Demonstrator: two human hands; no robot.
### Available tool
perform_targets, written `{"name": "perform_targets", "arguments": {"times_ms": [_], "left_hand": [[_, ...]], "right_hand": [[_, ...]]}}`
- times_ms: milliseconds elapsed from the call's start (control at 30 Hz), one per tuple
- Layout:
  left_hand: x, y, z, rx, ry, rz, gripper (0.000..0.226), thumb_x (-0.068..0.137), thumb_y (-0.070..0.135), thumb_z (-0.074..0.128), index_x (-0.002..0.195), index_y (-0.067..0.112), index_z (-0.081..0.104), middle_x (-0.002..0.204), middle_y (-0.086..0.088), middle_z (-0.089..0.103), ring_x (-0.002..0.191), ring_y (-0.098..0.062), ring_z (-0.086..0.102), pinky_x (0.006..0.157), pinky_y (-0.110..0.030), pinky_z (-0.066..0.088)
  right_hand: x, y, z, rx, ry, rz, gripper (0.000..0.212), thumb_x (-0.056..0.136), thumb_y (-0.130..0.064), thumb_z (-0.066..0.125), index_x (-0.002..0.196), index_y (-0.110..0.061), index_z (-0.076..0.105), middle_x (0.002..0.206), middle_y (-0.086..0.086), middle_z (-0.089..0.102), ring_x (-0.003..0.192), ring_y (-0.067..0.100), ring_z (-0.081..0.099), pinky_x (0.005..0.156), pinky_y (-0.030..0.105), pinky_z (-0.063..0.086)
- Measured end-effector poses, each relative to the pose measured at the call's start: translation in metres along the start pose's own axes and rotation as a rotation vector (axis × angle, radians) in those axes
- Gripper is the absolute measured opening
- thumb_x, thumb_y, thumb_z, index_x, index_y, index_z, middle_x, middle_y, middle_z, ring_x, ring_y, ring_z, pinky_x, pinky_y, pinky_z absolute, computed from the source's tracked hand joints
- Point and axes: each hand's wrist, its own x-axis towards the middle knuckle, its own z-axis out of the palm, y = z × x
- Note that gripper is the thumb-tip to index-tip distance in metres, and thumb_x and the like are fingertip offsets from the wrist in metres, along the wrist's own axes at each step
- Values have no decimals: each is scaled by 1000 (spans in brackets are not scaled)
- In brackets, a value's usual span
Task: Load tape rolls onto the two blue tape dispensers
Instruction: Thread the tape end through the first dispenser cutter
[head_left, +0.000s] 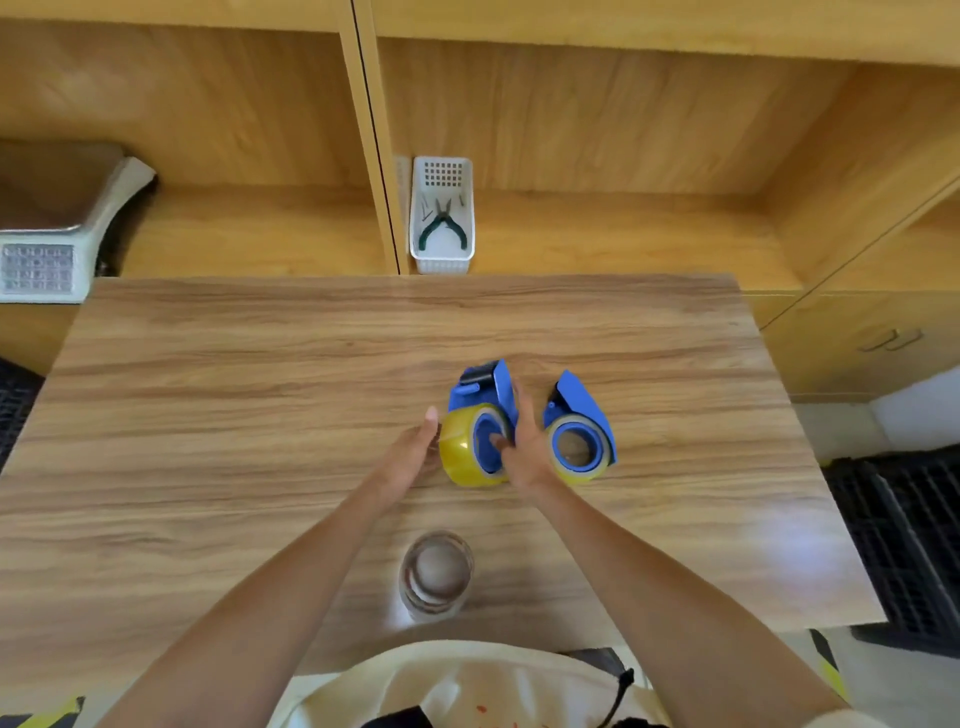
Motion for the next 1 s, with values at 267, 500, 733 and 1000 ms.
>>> {"name": "perform_targets", "arguments": {"times_ms": [267, 500, 733, 1000], "left_hand": [[-7, 33, 34, -169, -372, 151, 55, 76, 42, 77, 122, 16, 64, 111, -6, 73, 103, -19, 67, 87, -30, 54], [-12, 48, 63, -69, -370, 154, 73, 61, 44, 87, 127, 28, 59, 130, 0, 62, 118, -16, 60, 106, -42, 43], [-18, 55, 76, -372, -533, 6, 75, 55, 31, 92, 125, 23, 65, 128, -8, 64, 118, -30, 58, 112, -51, 35], [-25, 62, 99, -259, -489, 101, 53, 59, 20, 84, 109, 14, 68, 104, -6, 73, 97, -22, 68, 86, -34, 54]], "right_hand": [[2, 7, -28, 396, 73, 124, 48, 91, 5, 56, 130, -15, 35, 109, -2, 53, 102, 19, 55, 84, 34, 51], [0, 11, -57, 650, 24, 185, 42, 90, 11, 56, 118, -14, 38, 91, 1, 60, 72, 14, 59, 48, 22, 51], [-10, 7, -96, 408, -93, 66, 46, 89, -6, 67, 126, -13, 41, 112, 9, 57, 94, 21, 58, 58, 7, 48], [0, 17, -129, 439, -192, 66, 29, 95, -13, 59, 121, -15, 47, 103, 3, 69, 86, 13, 68, 78, 27, 56]]}}
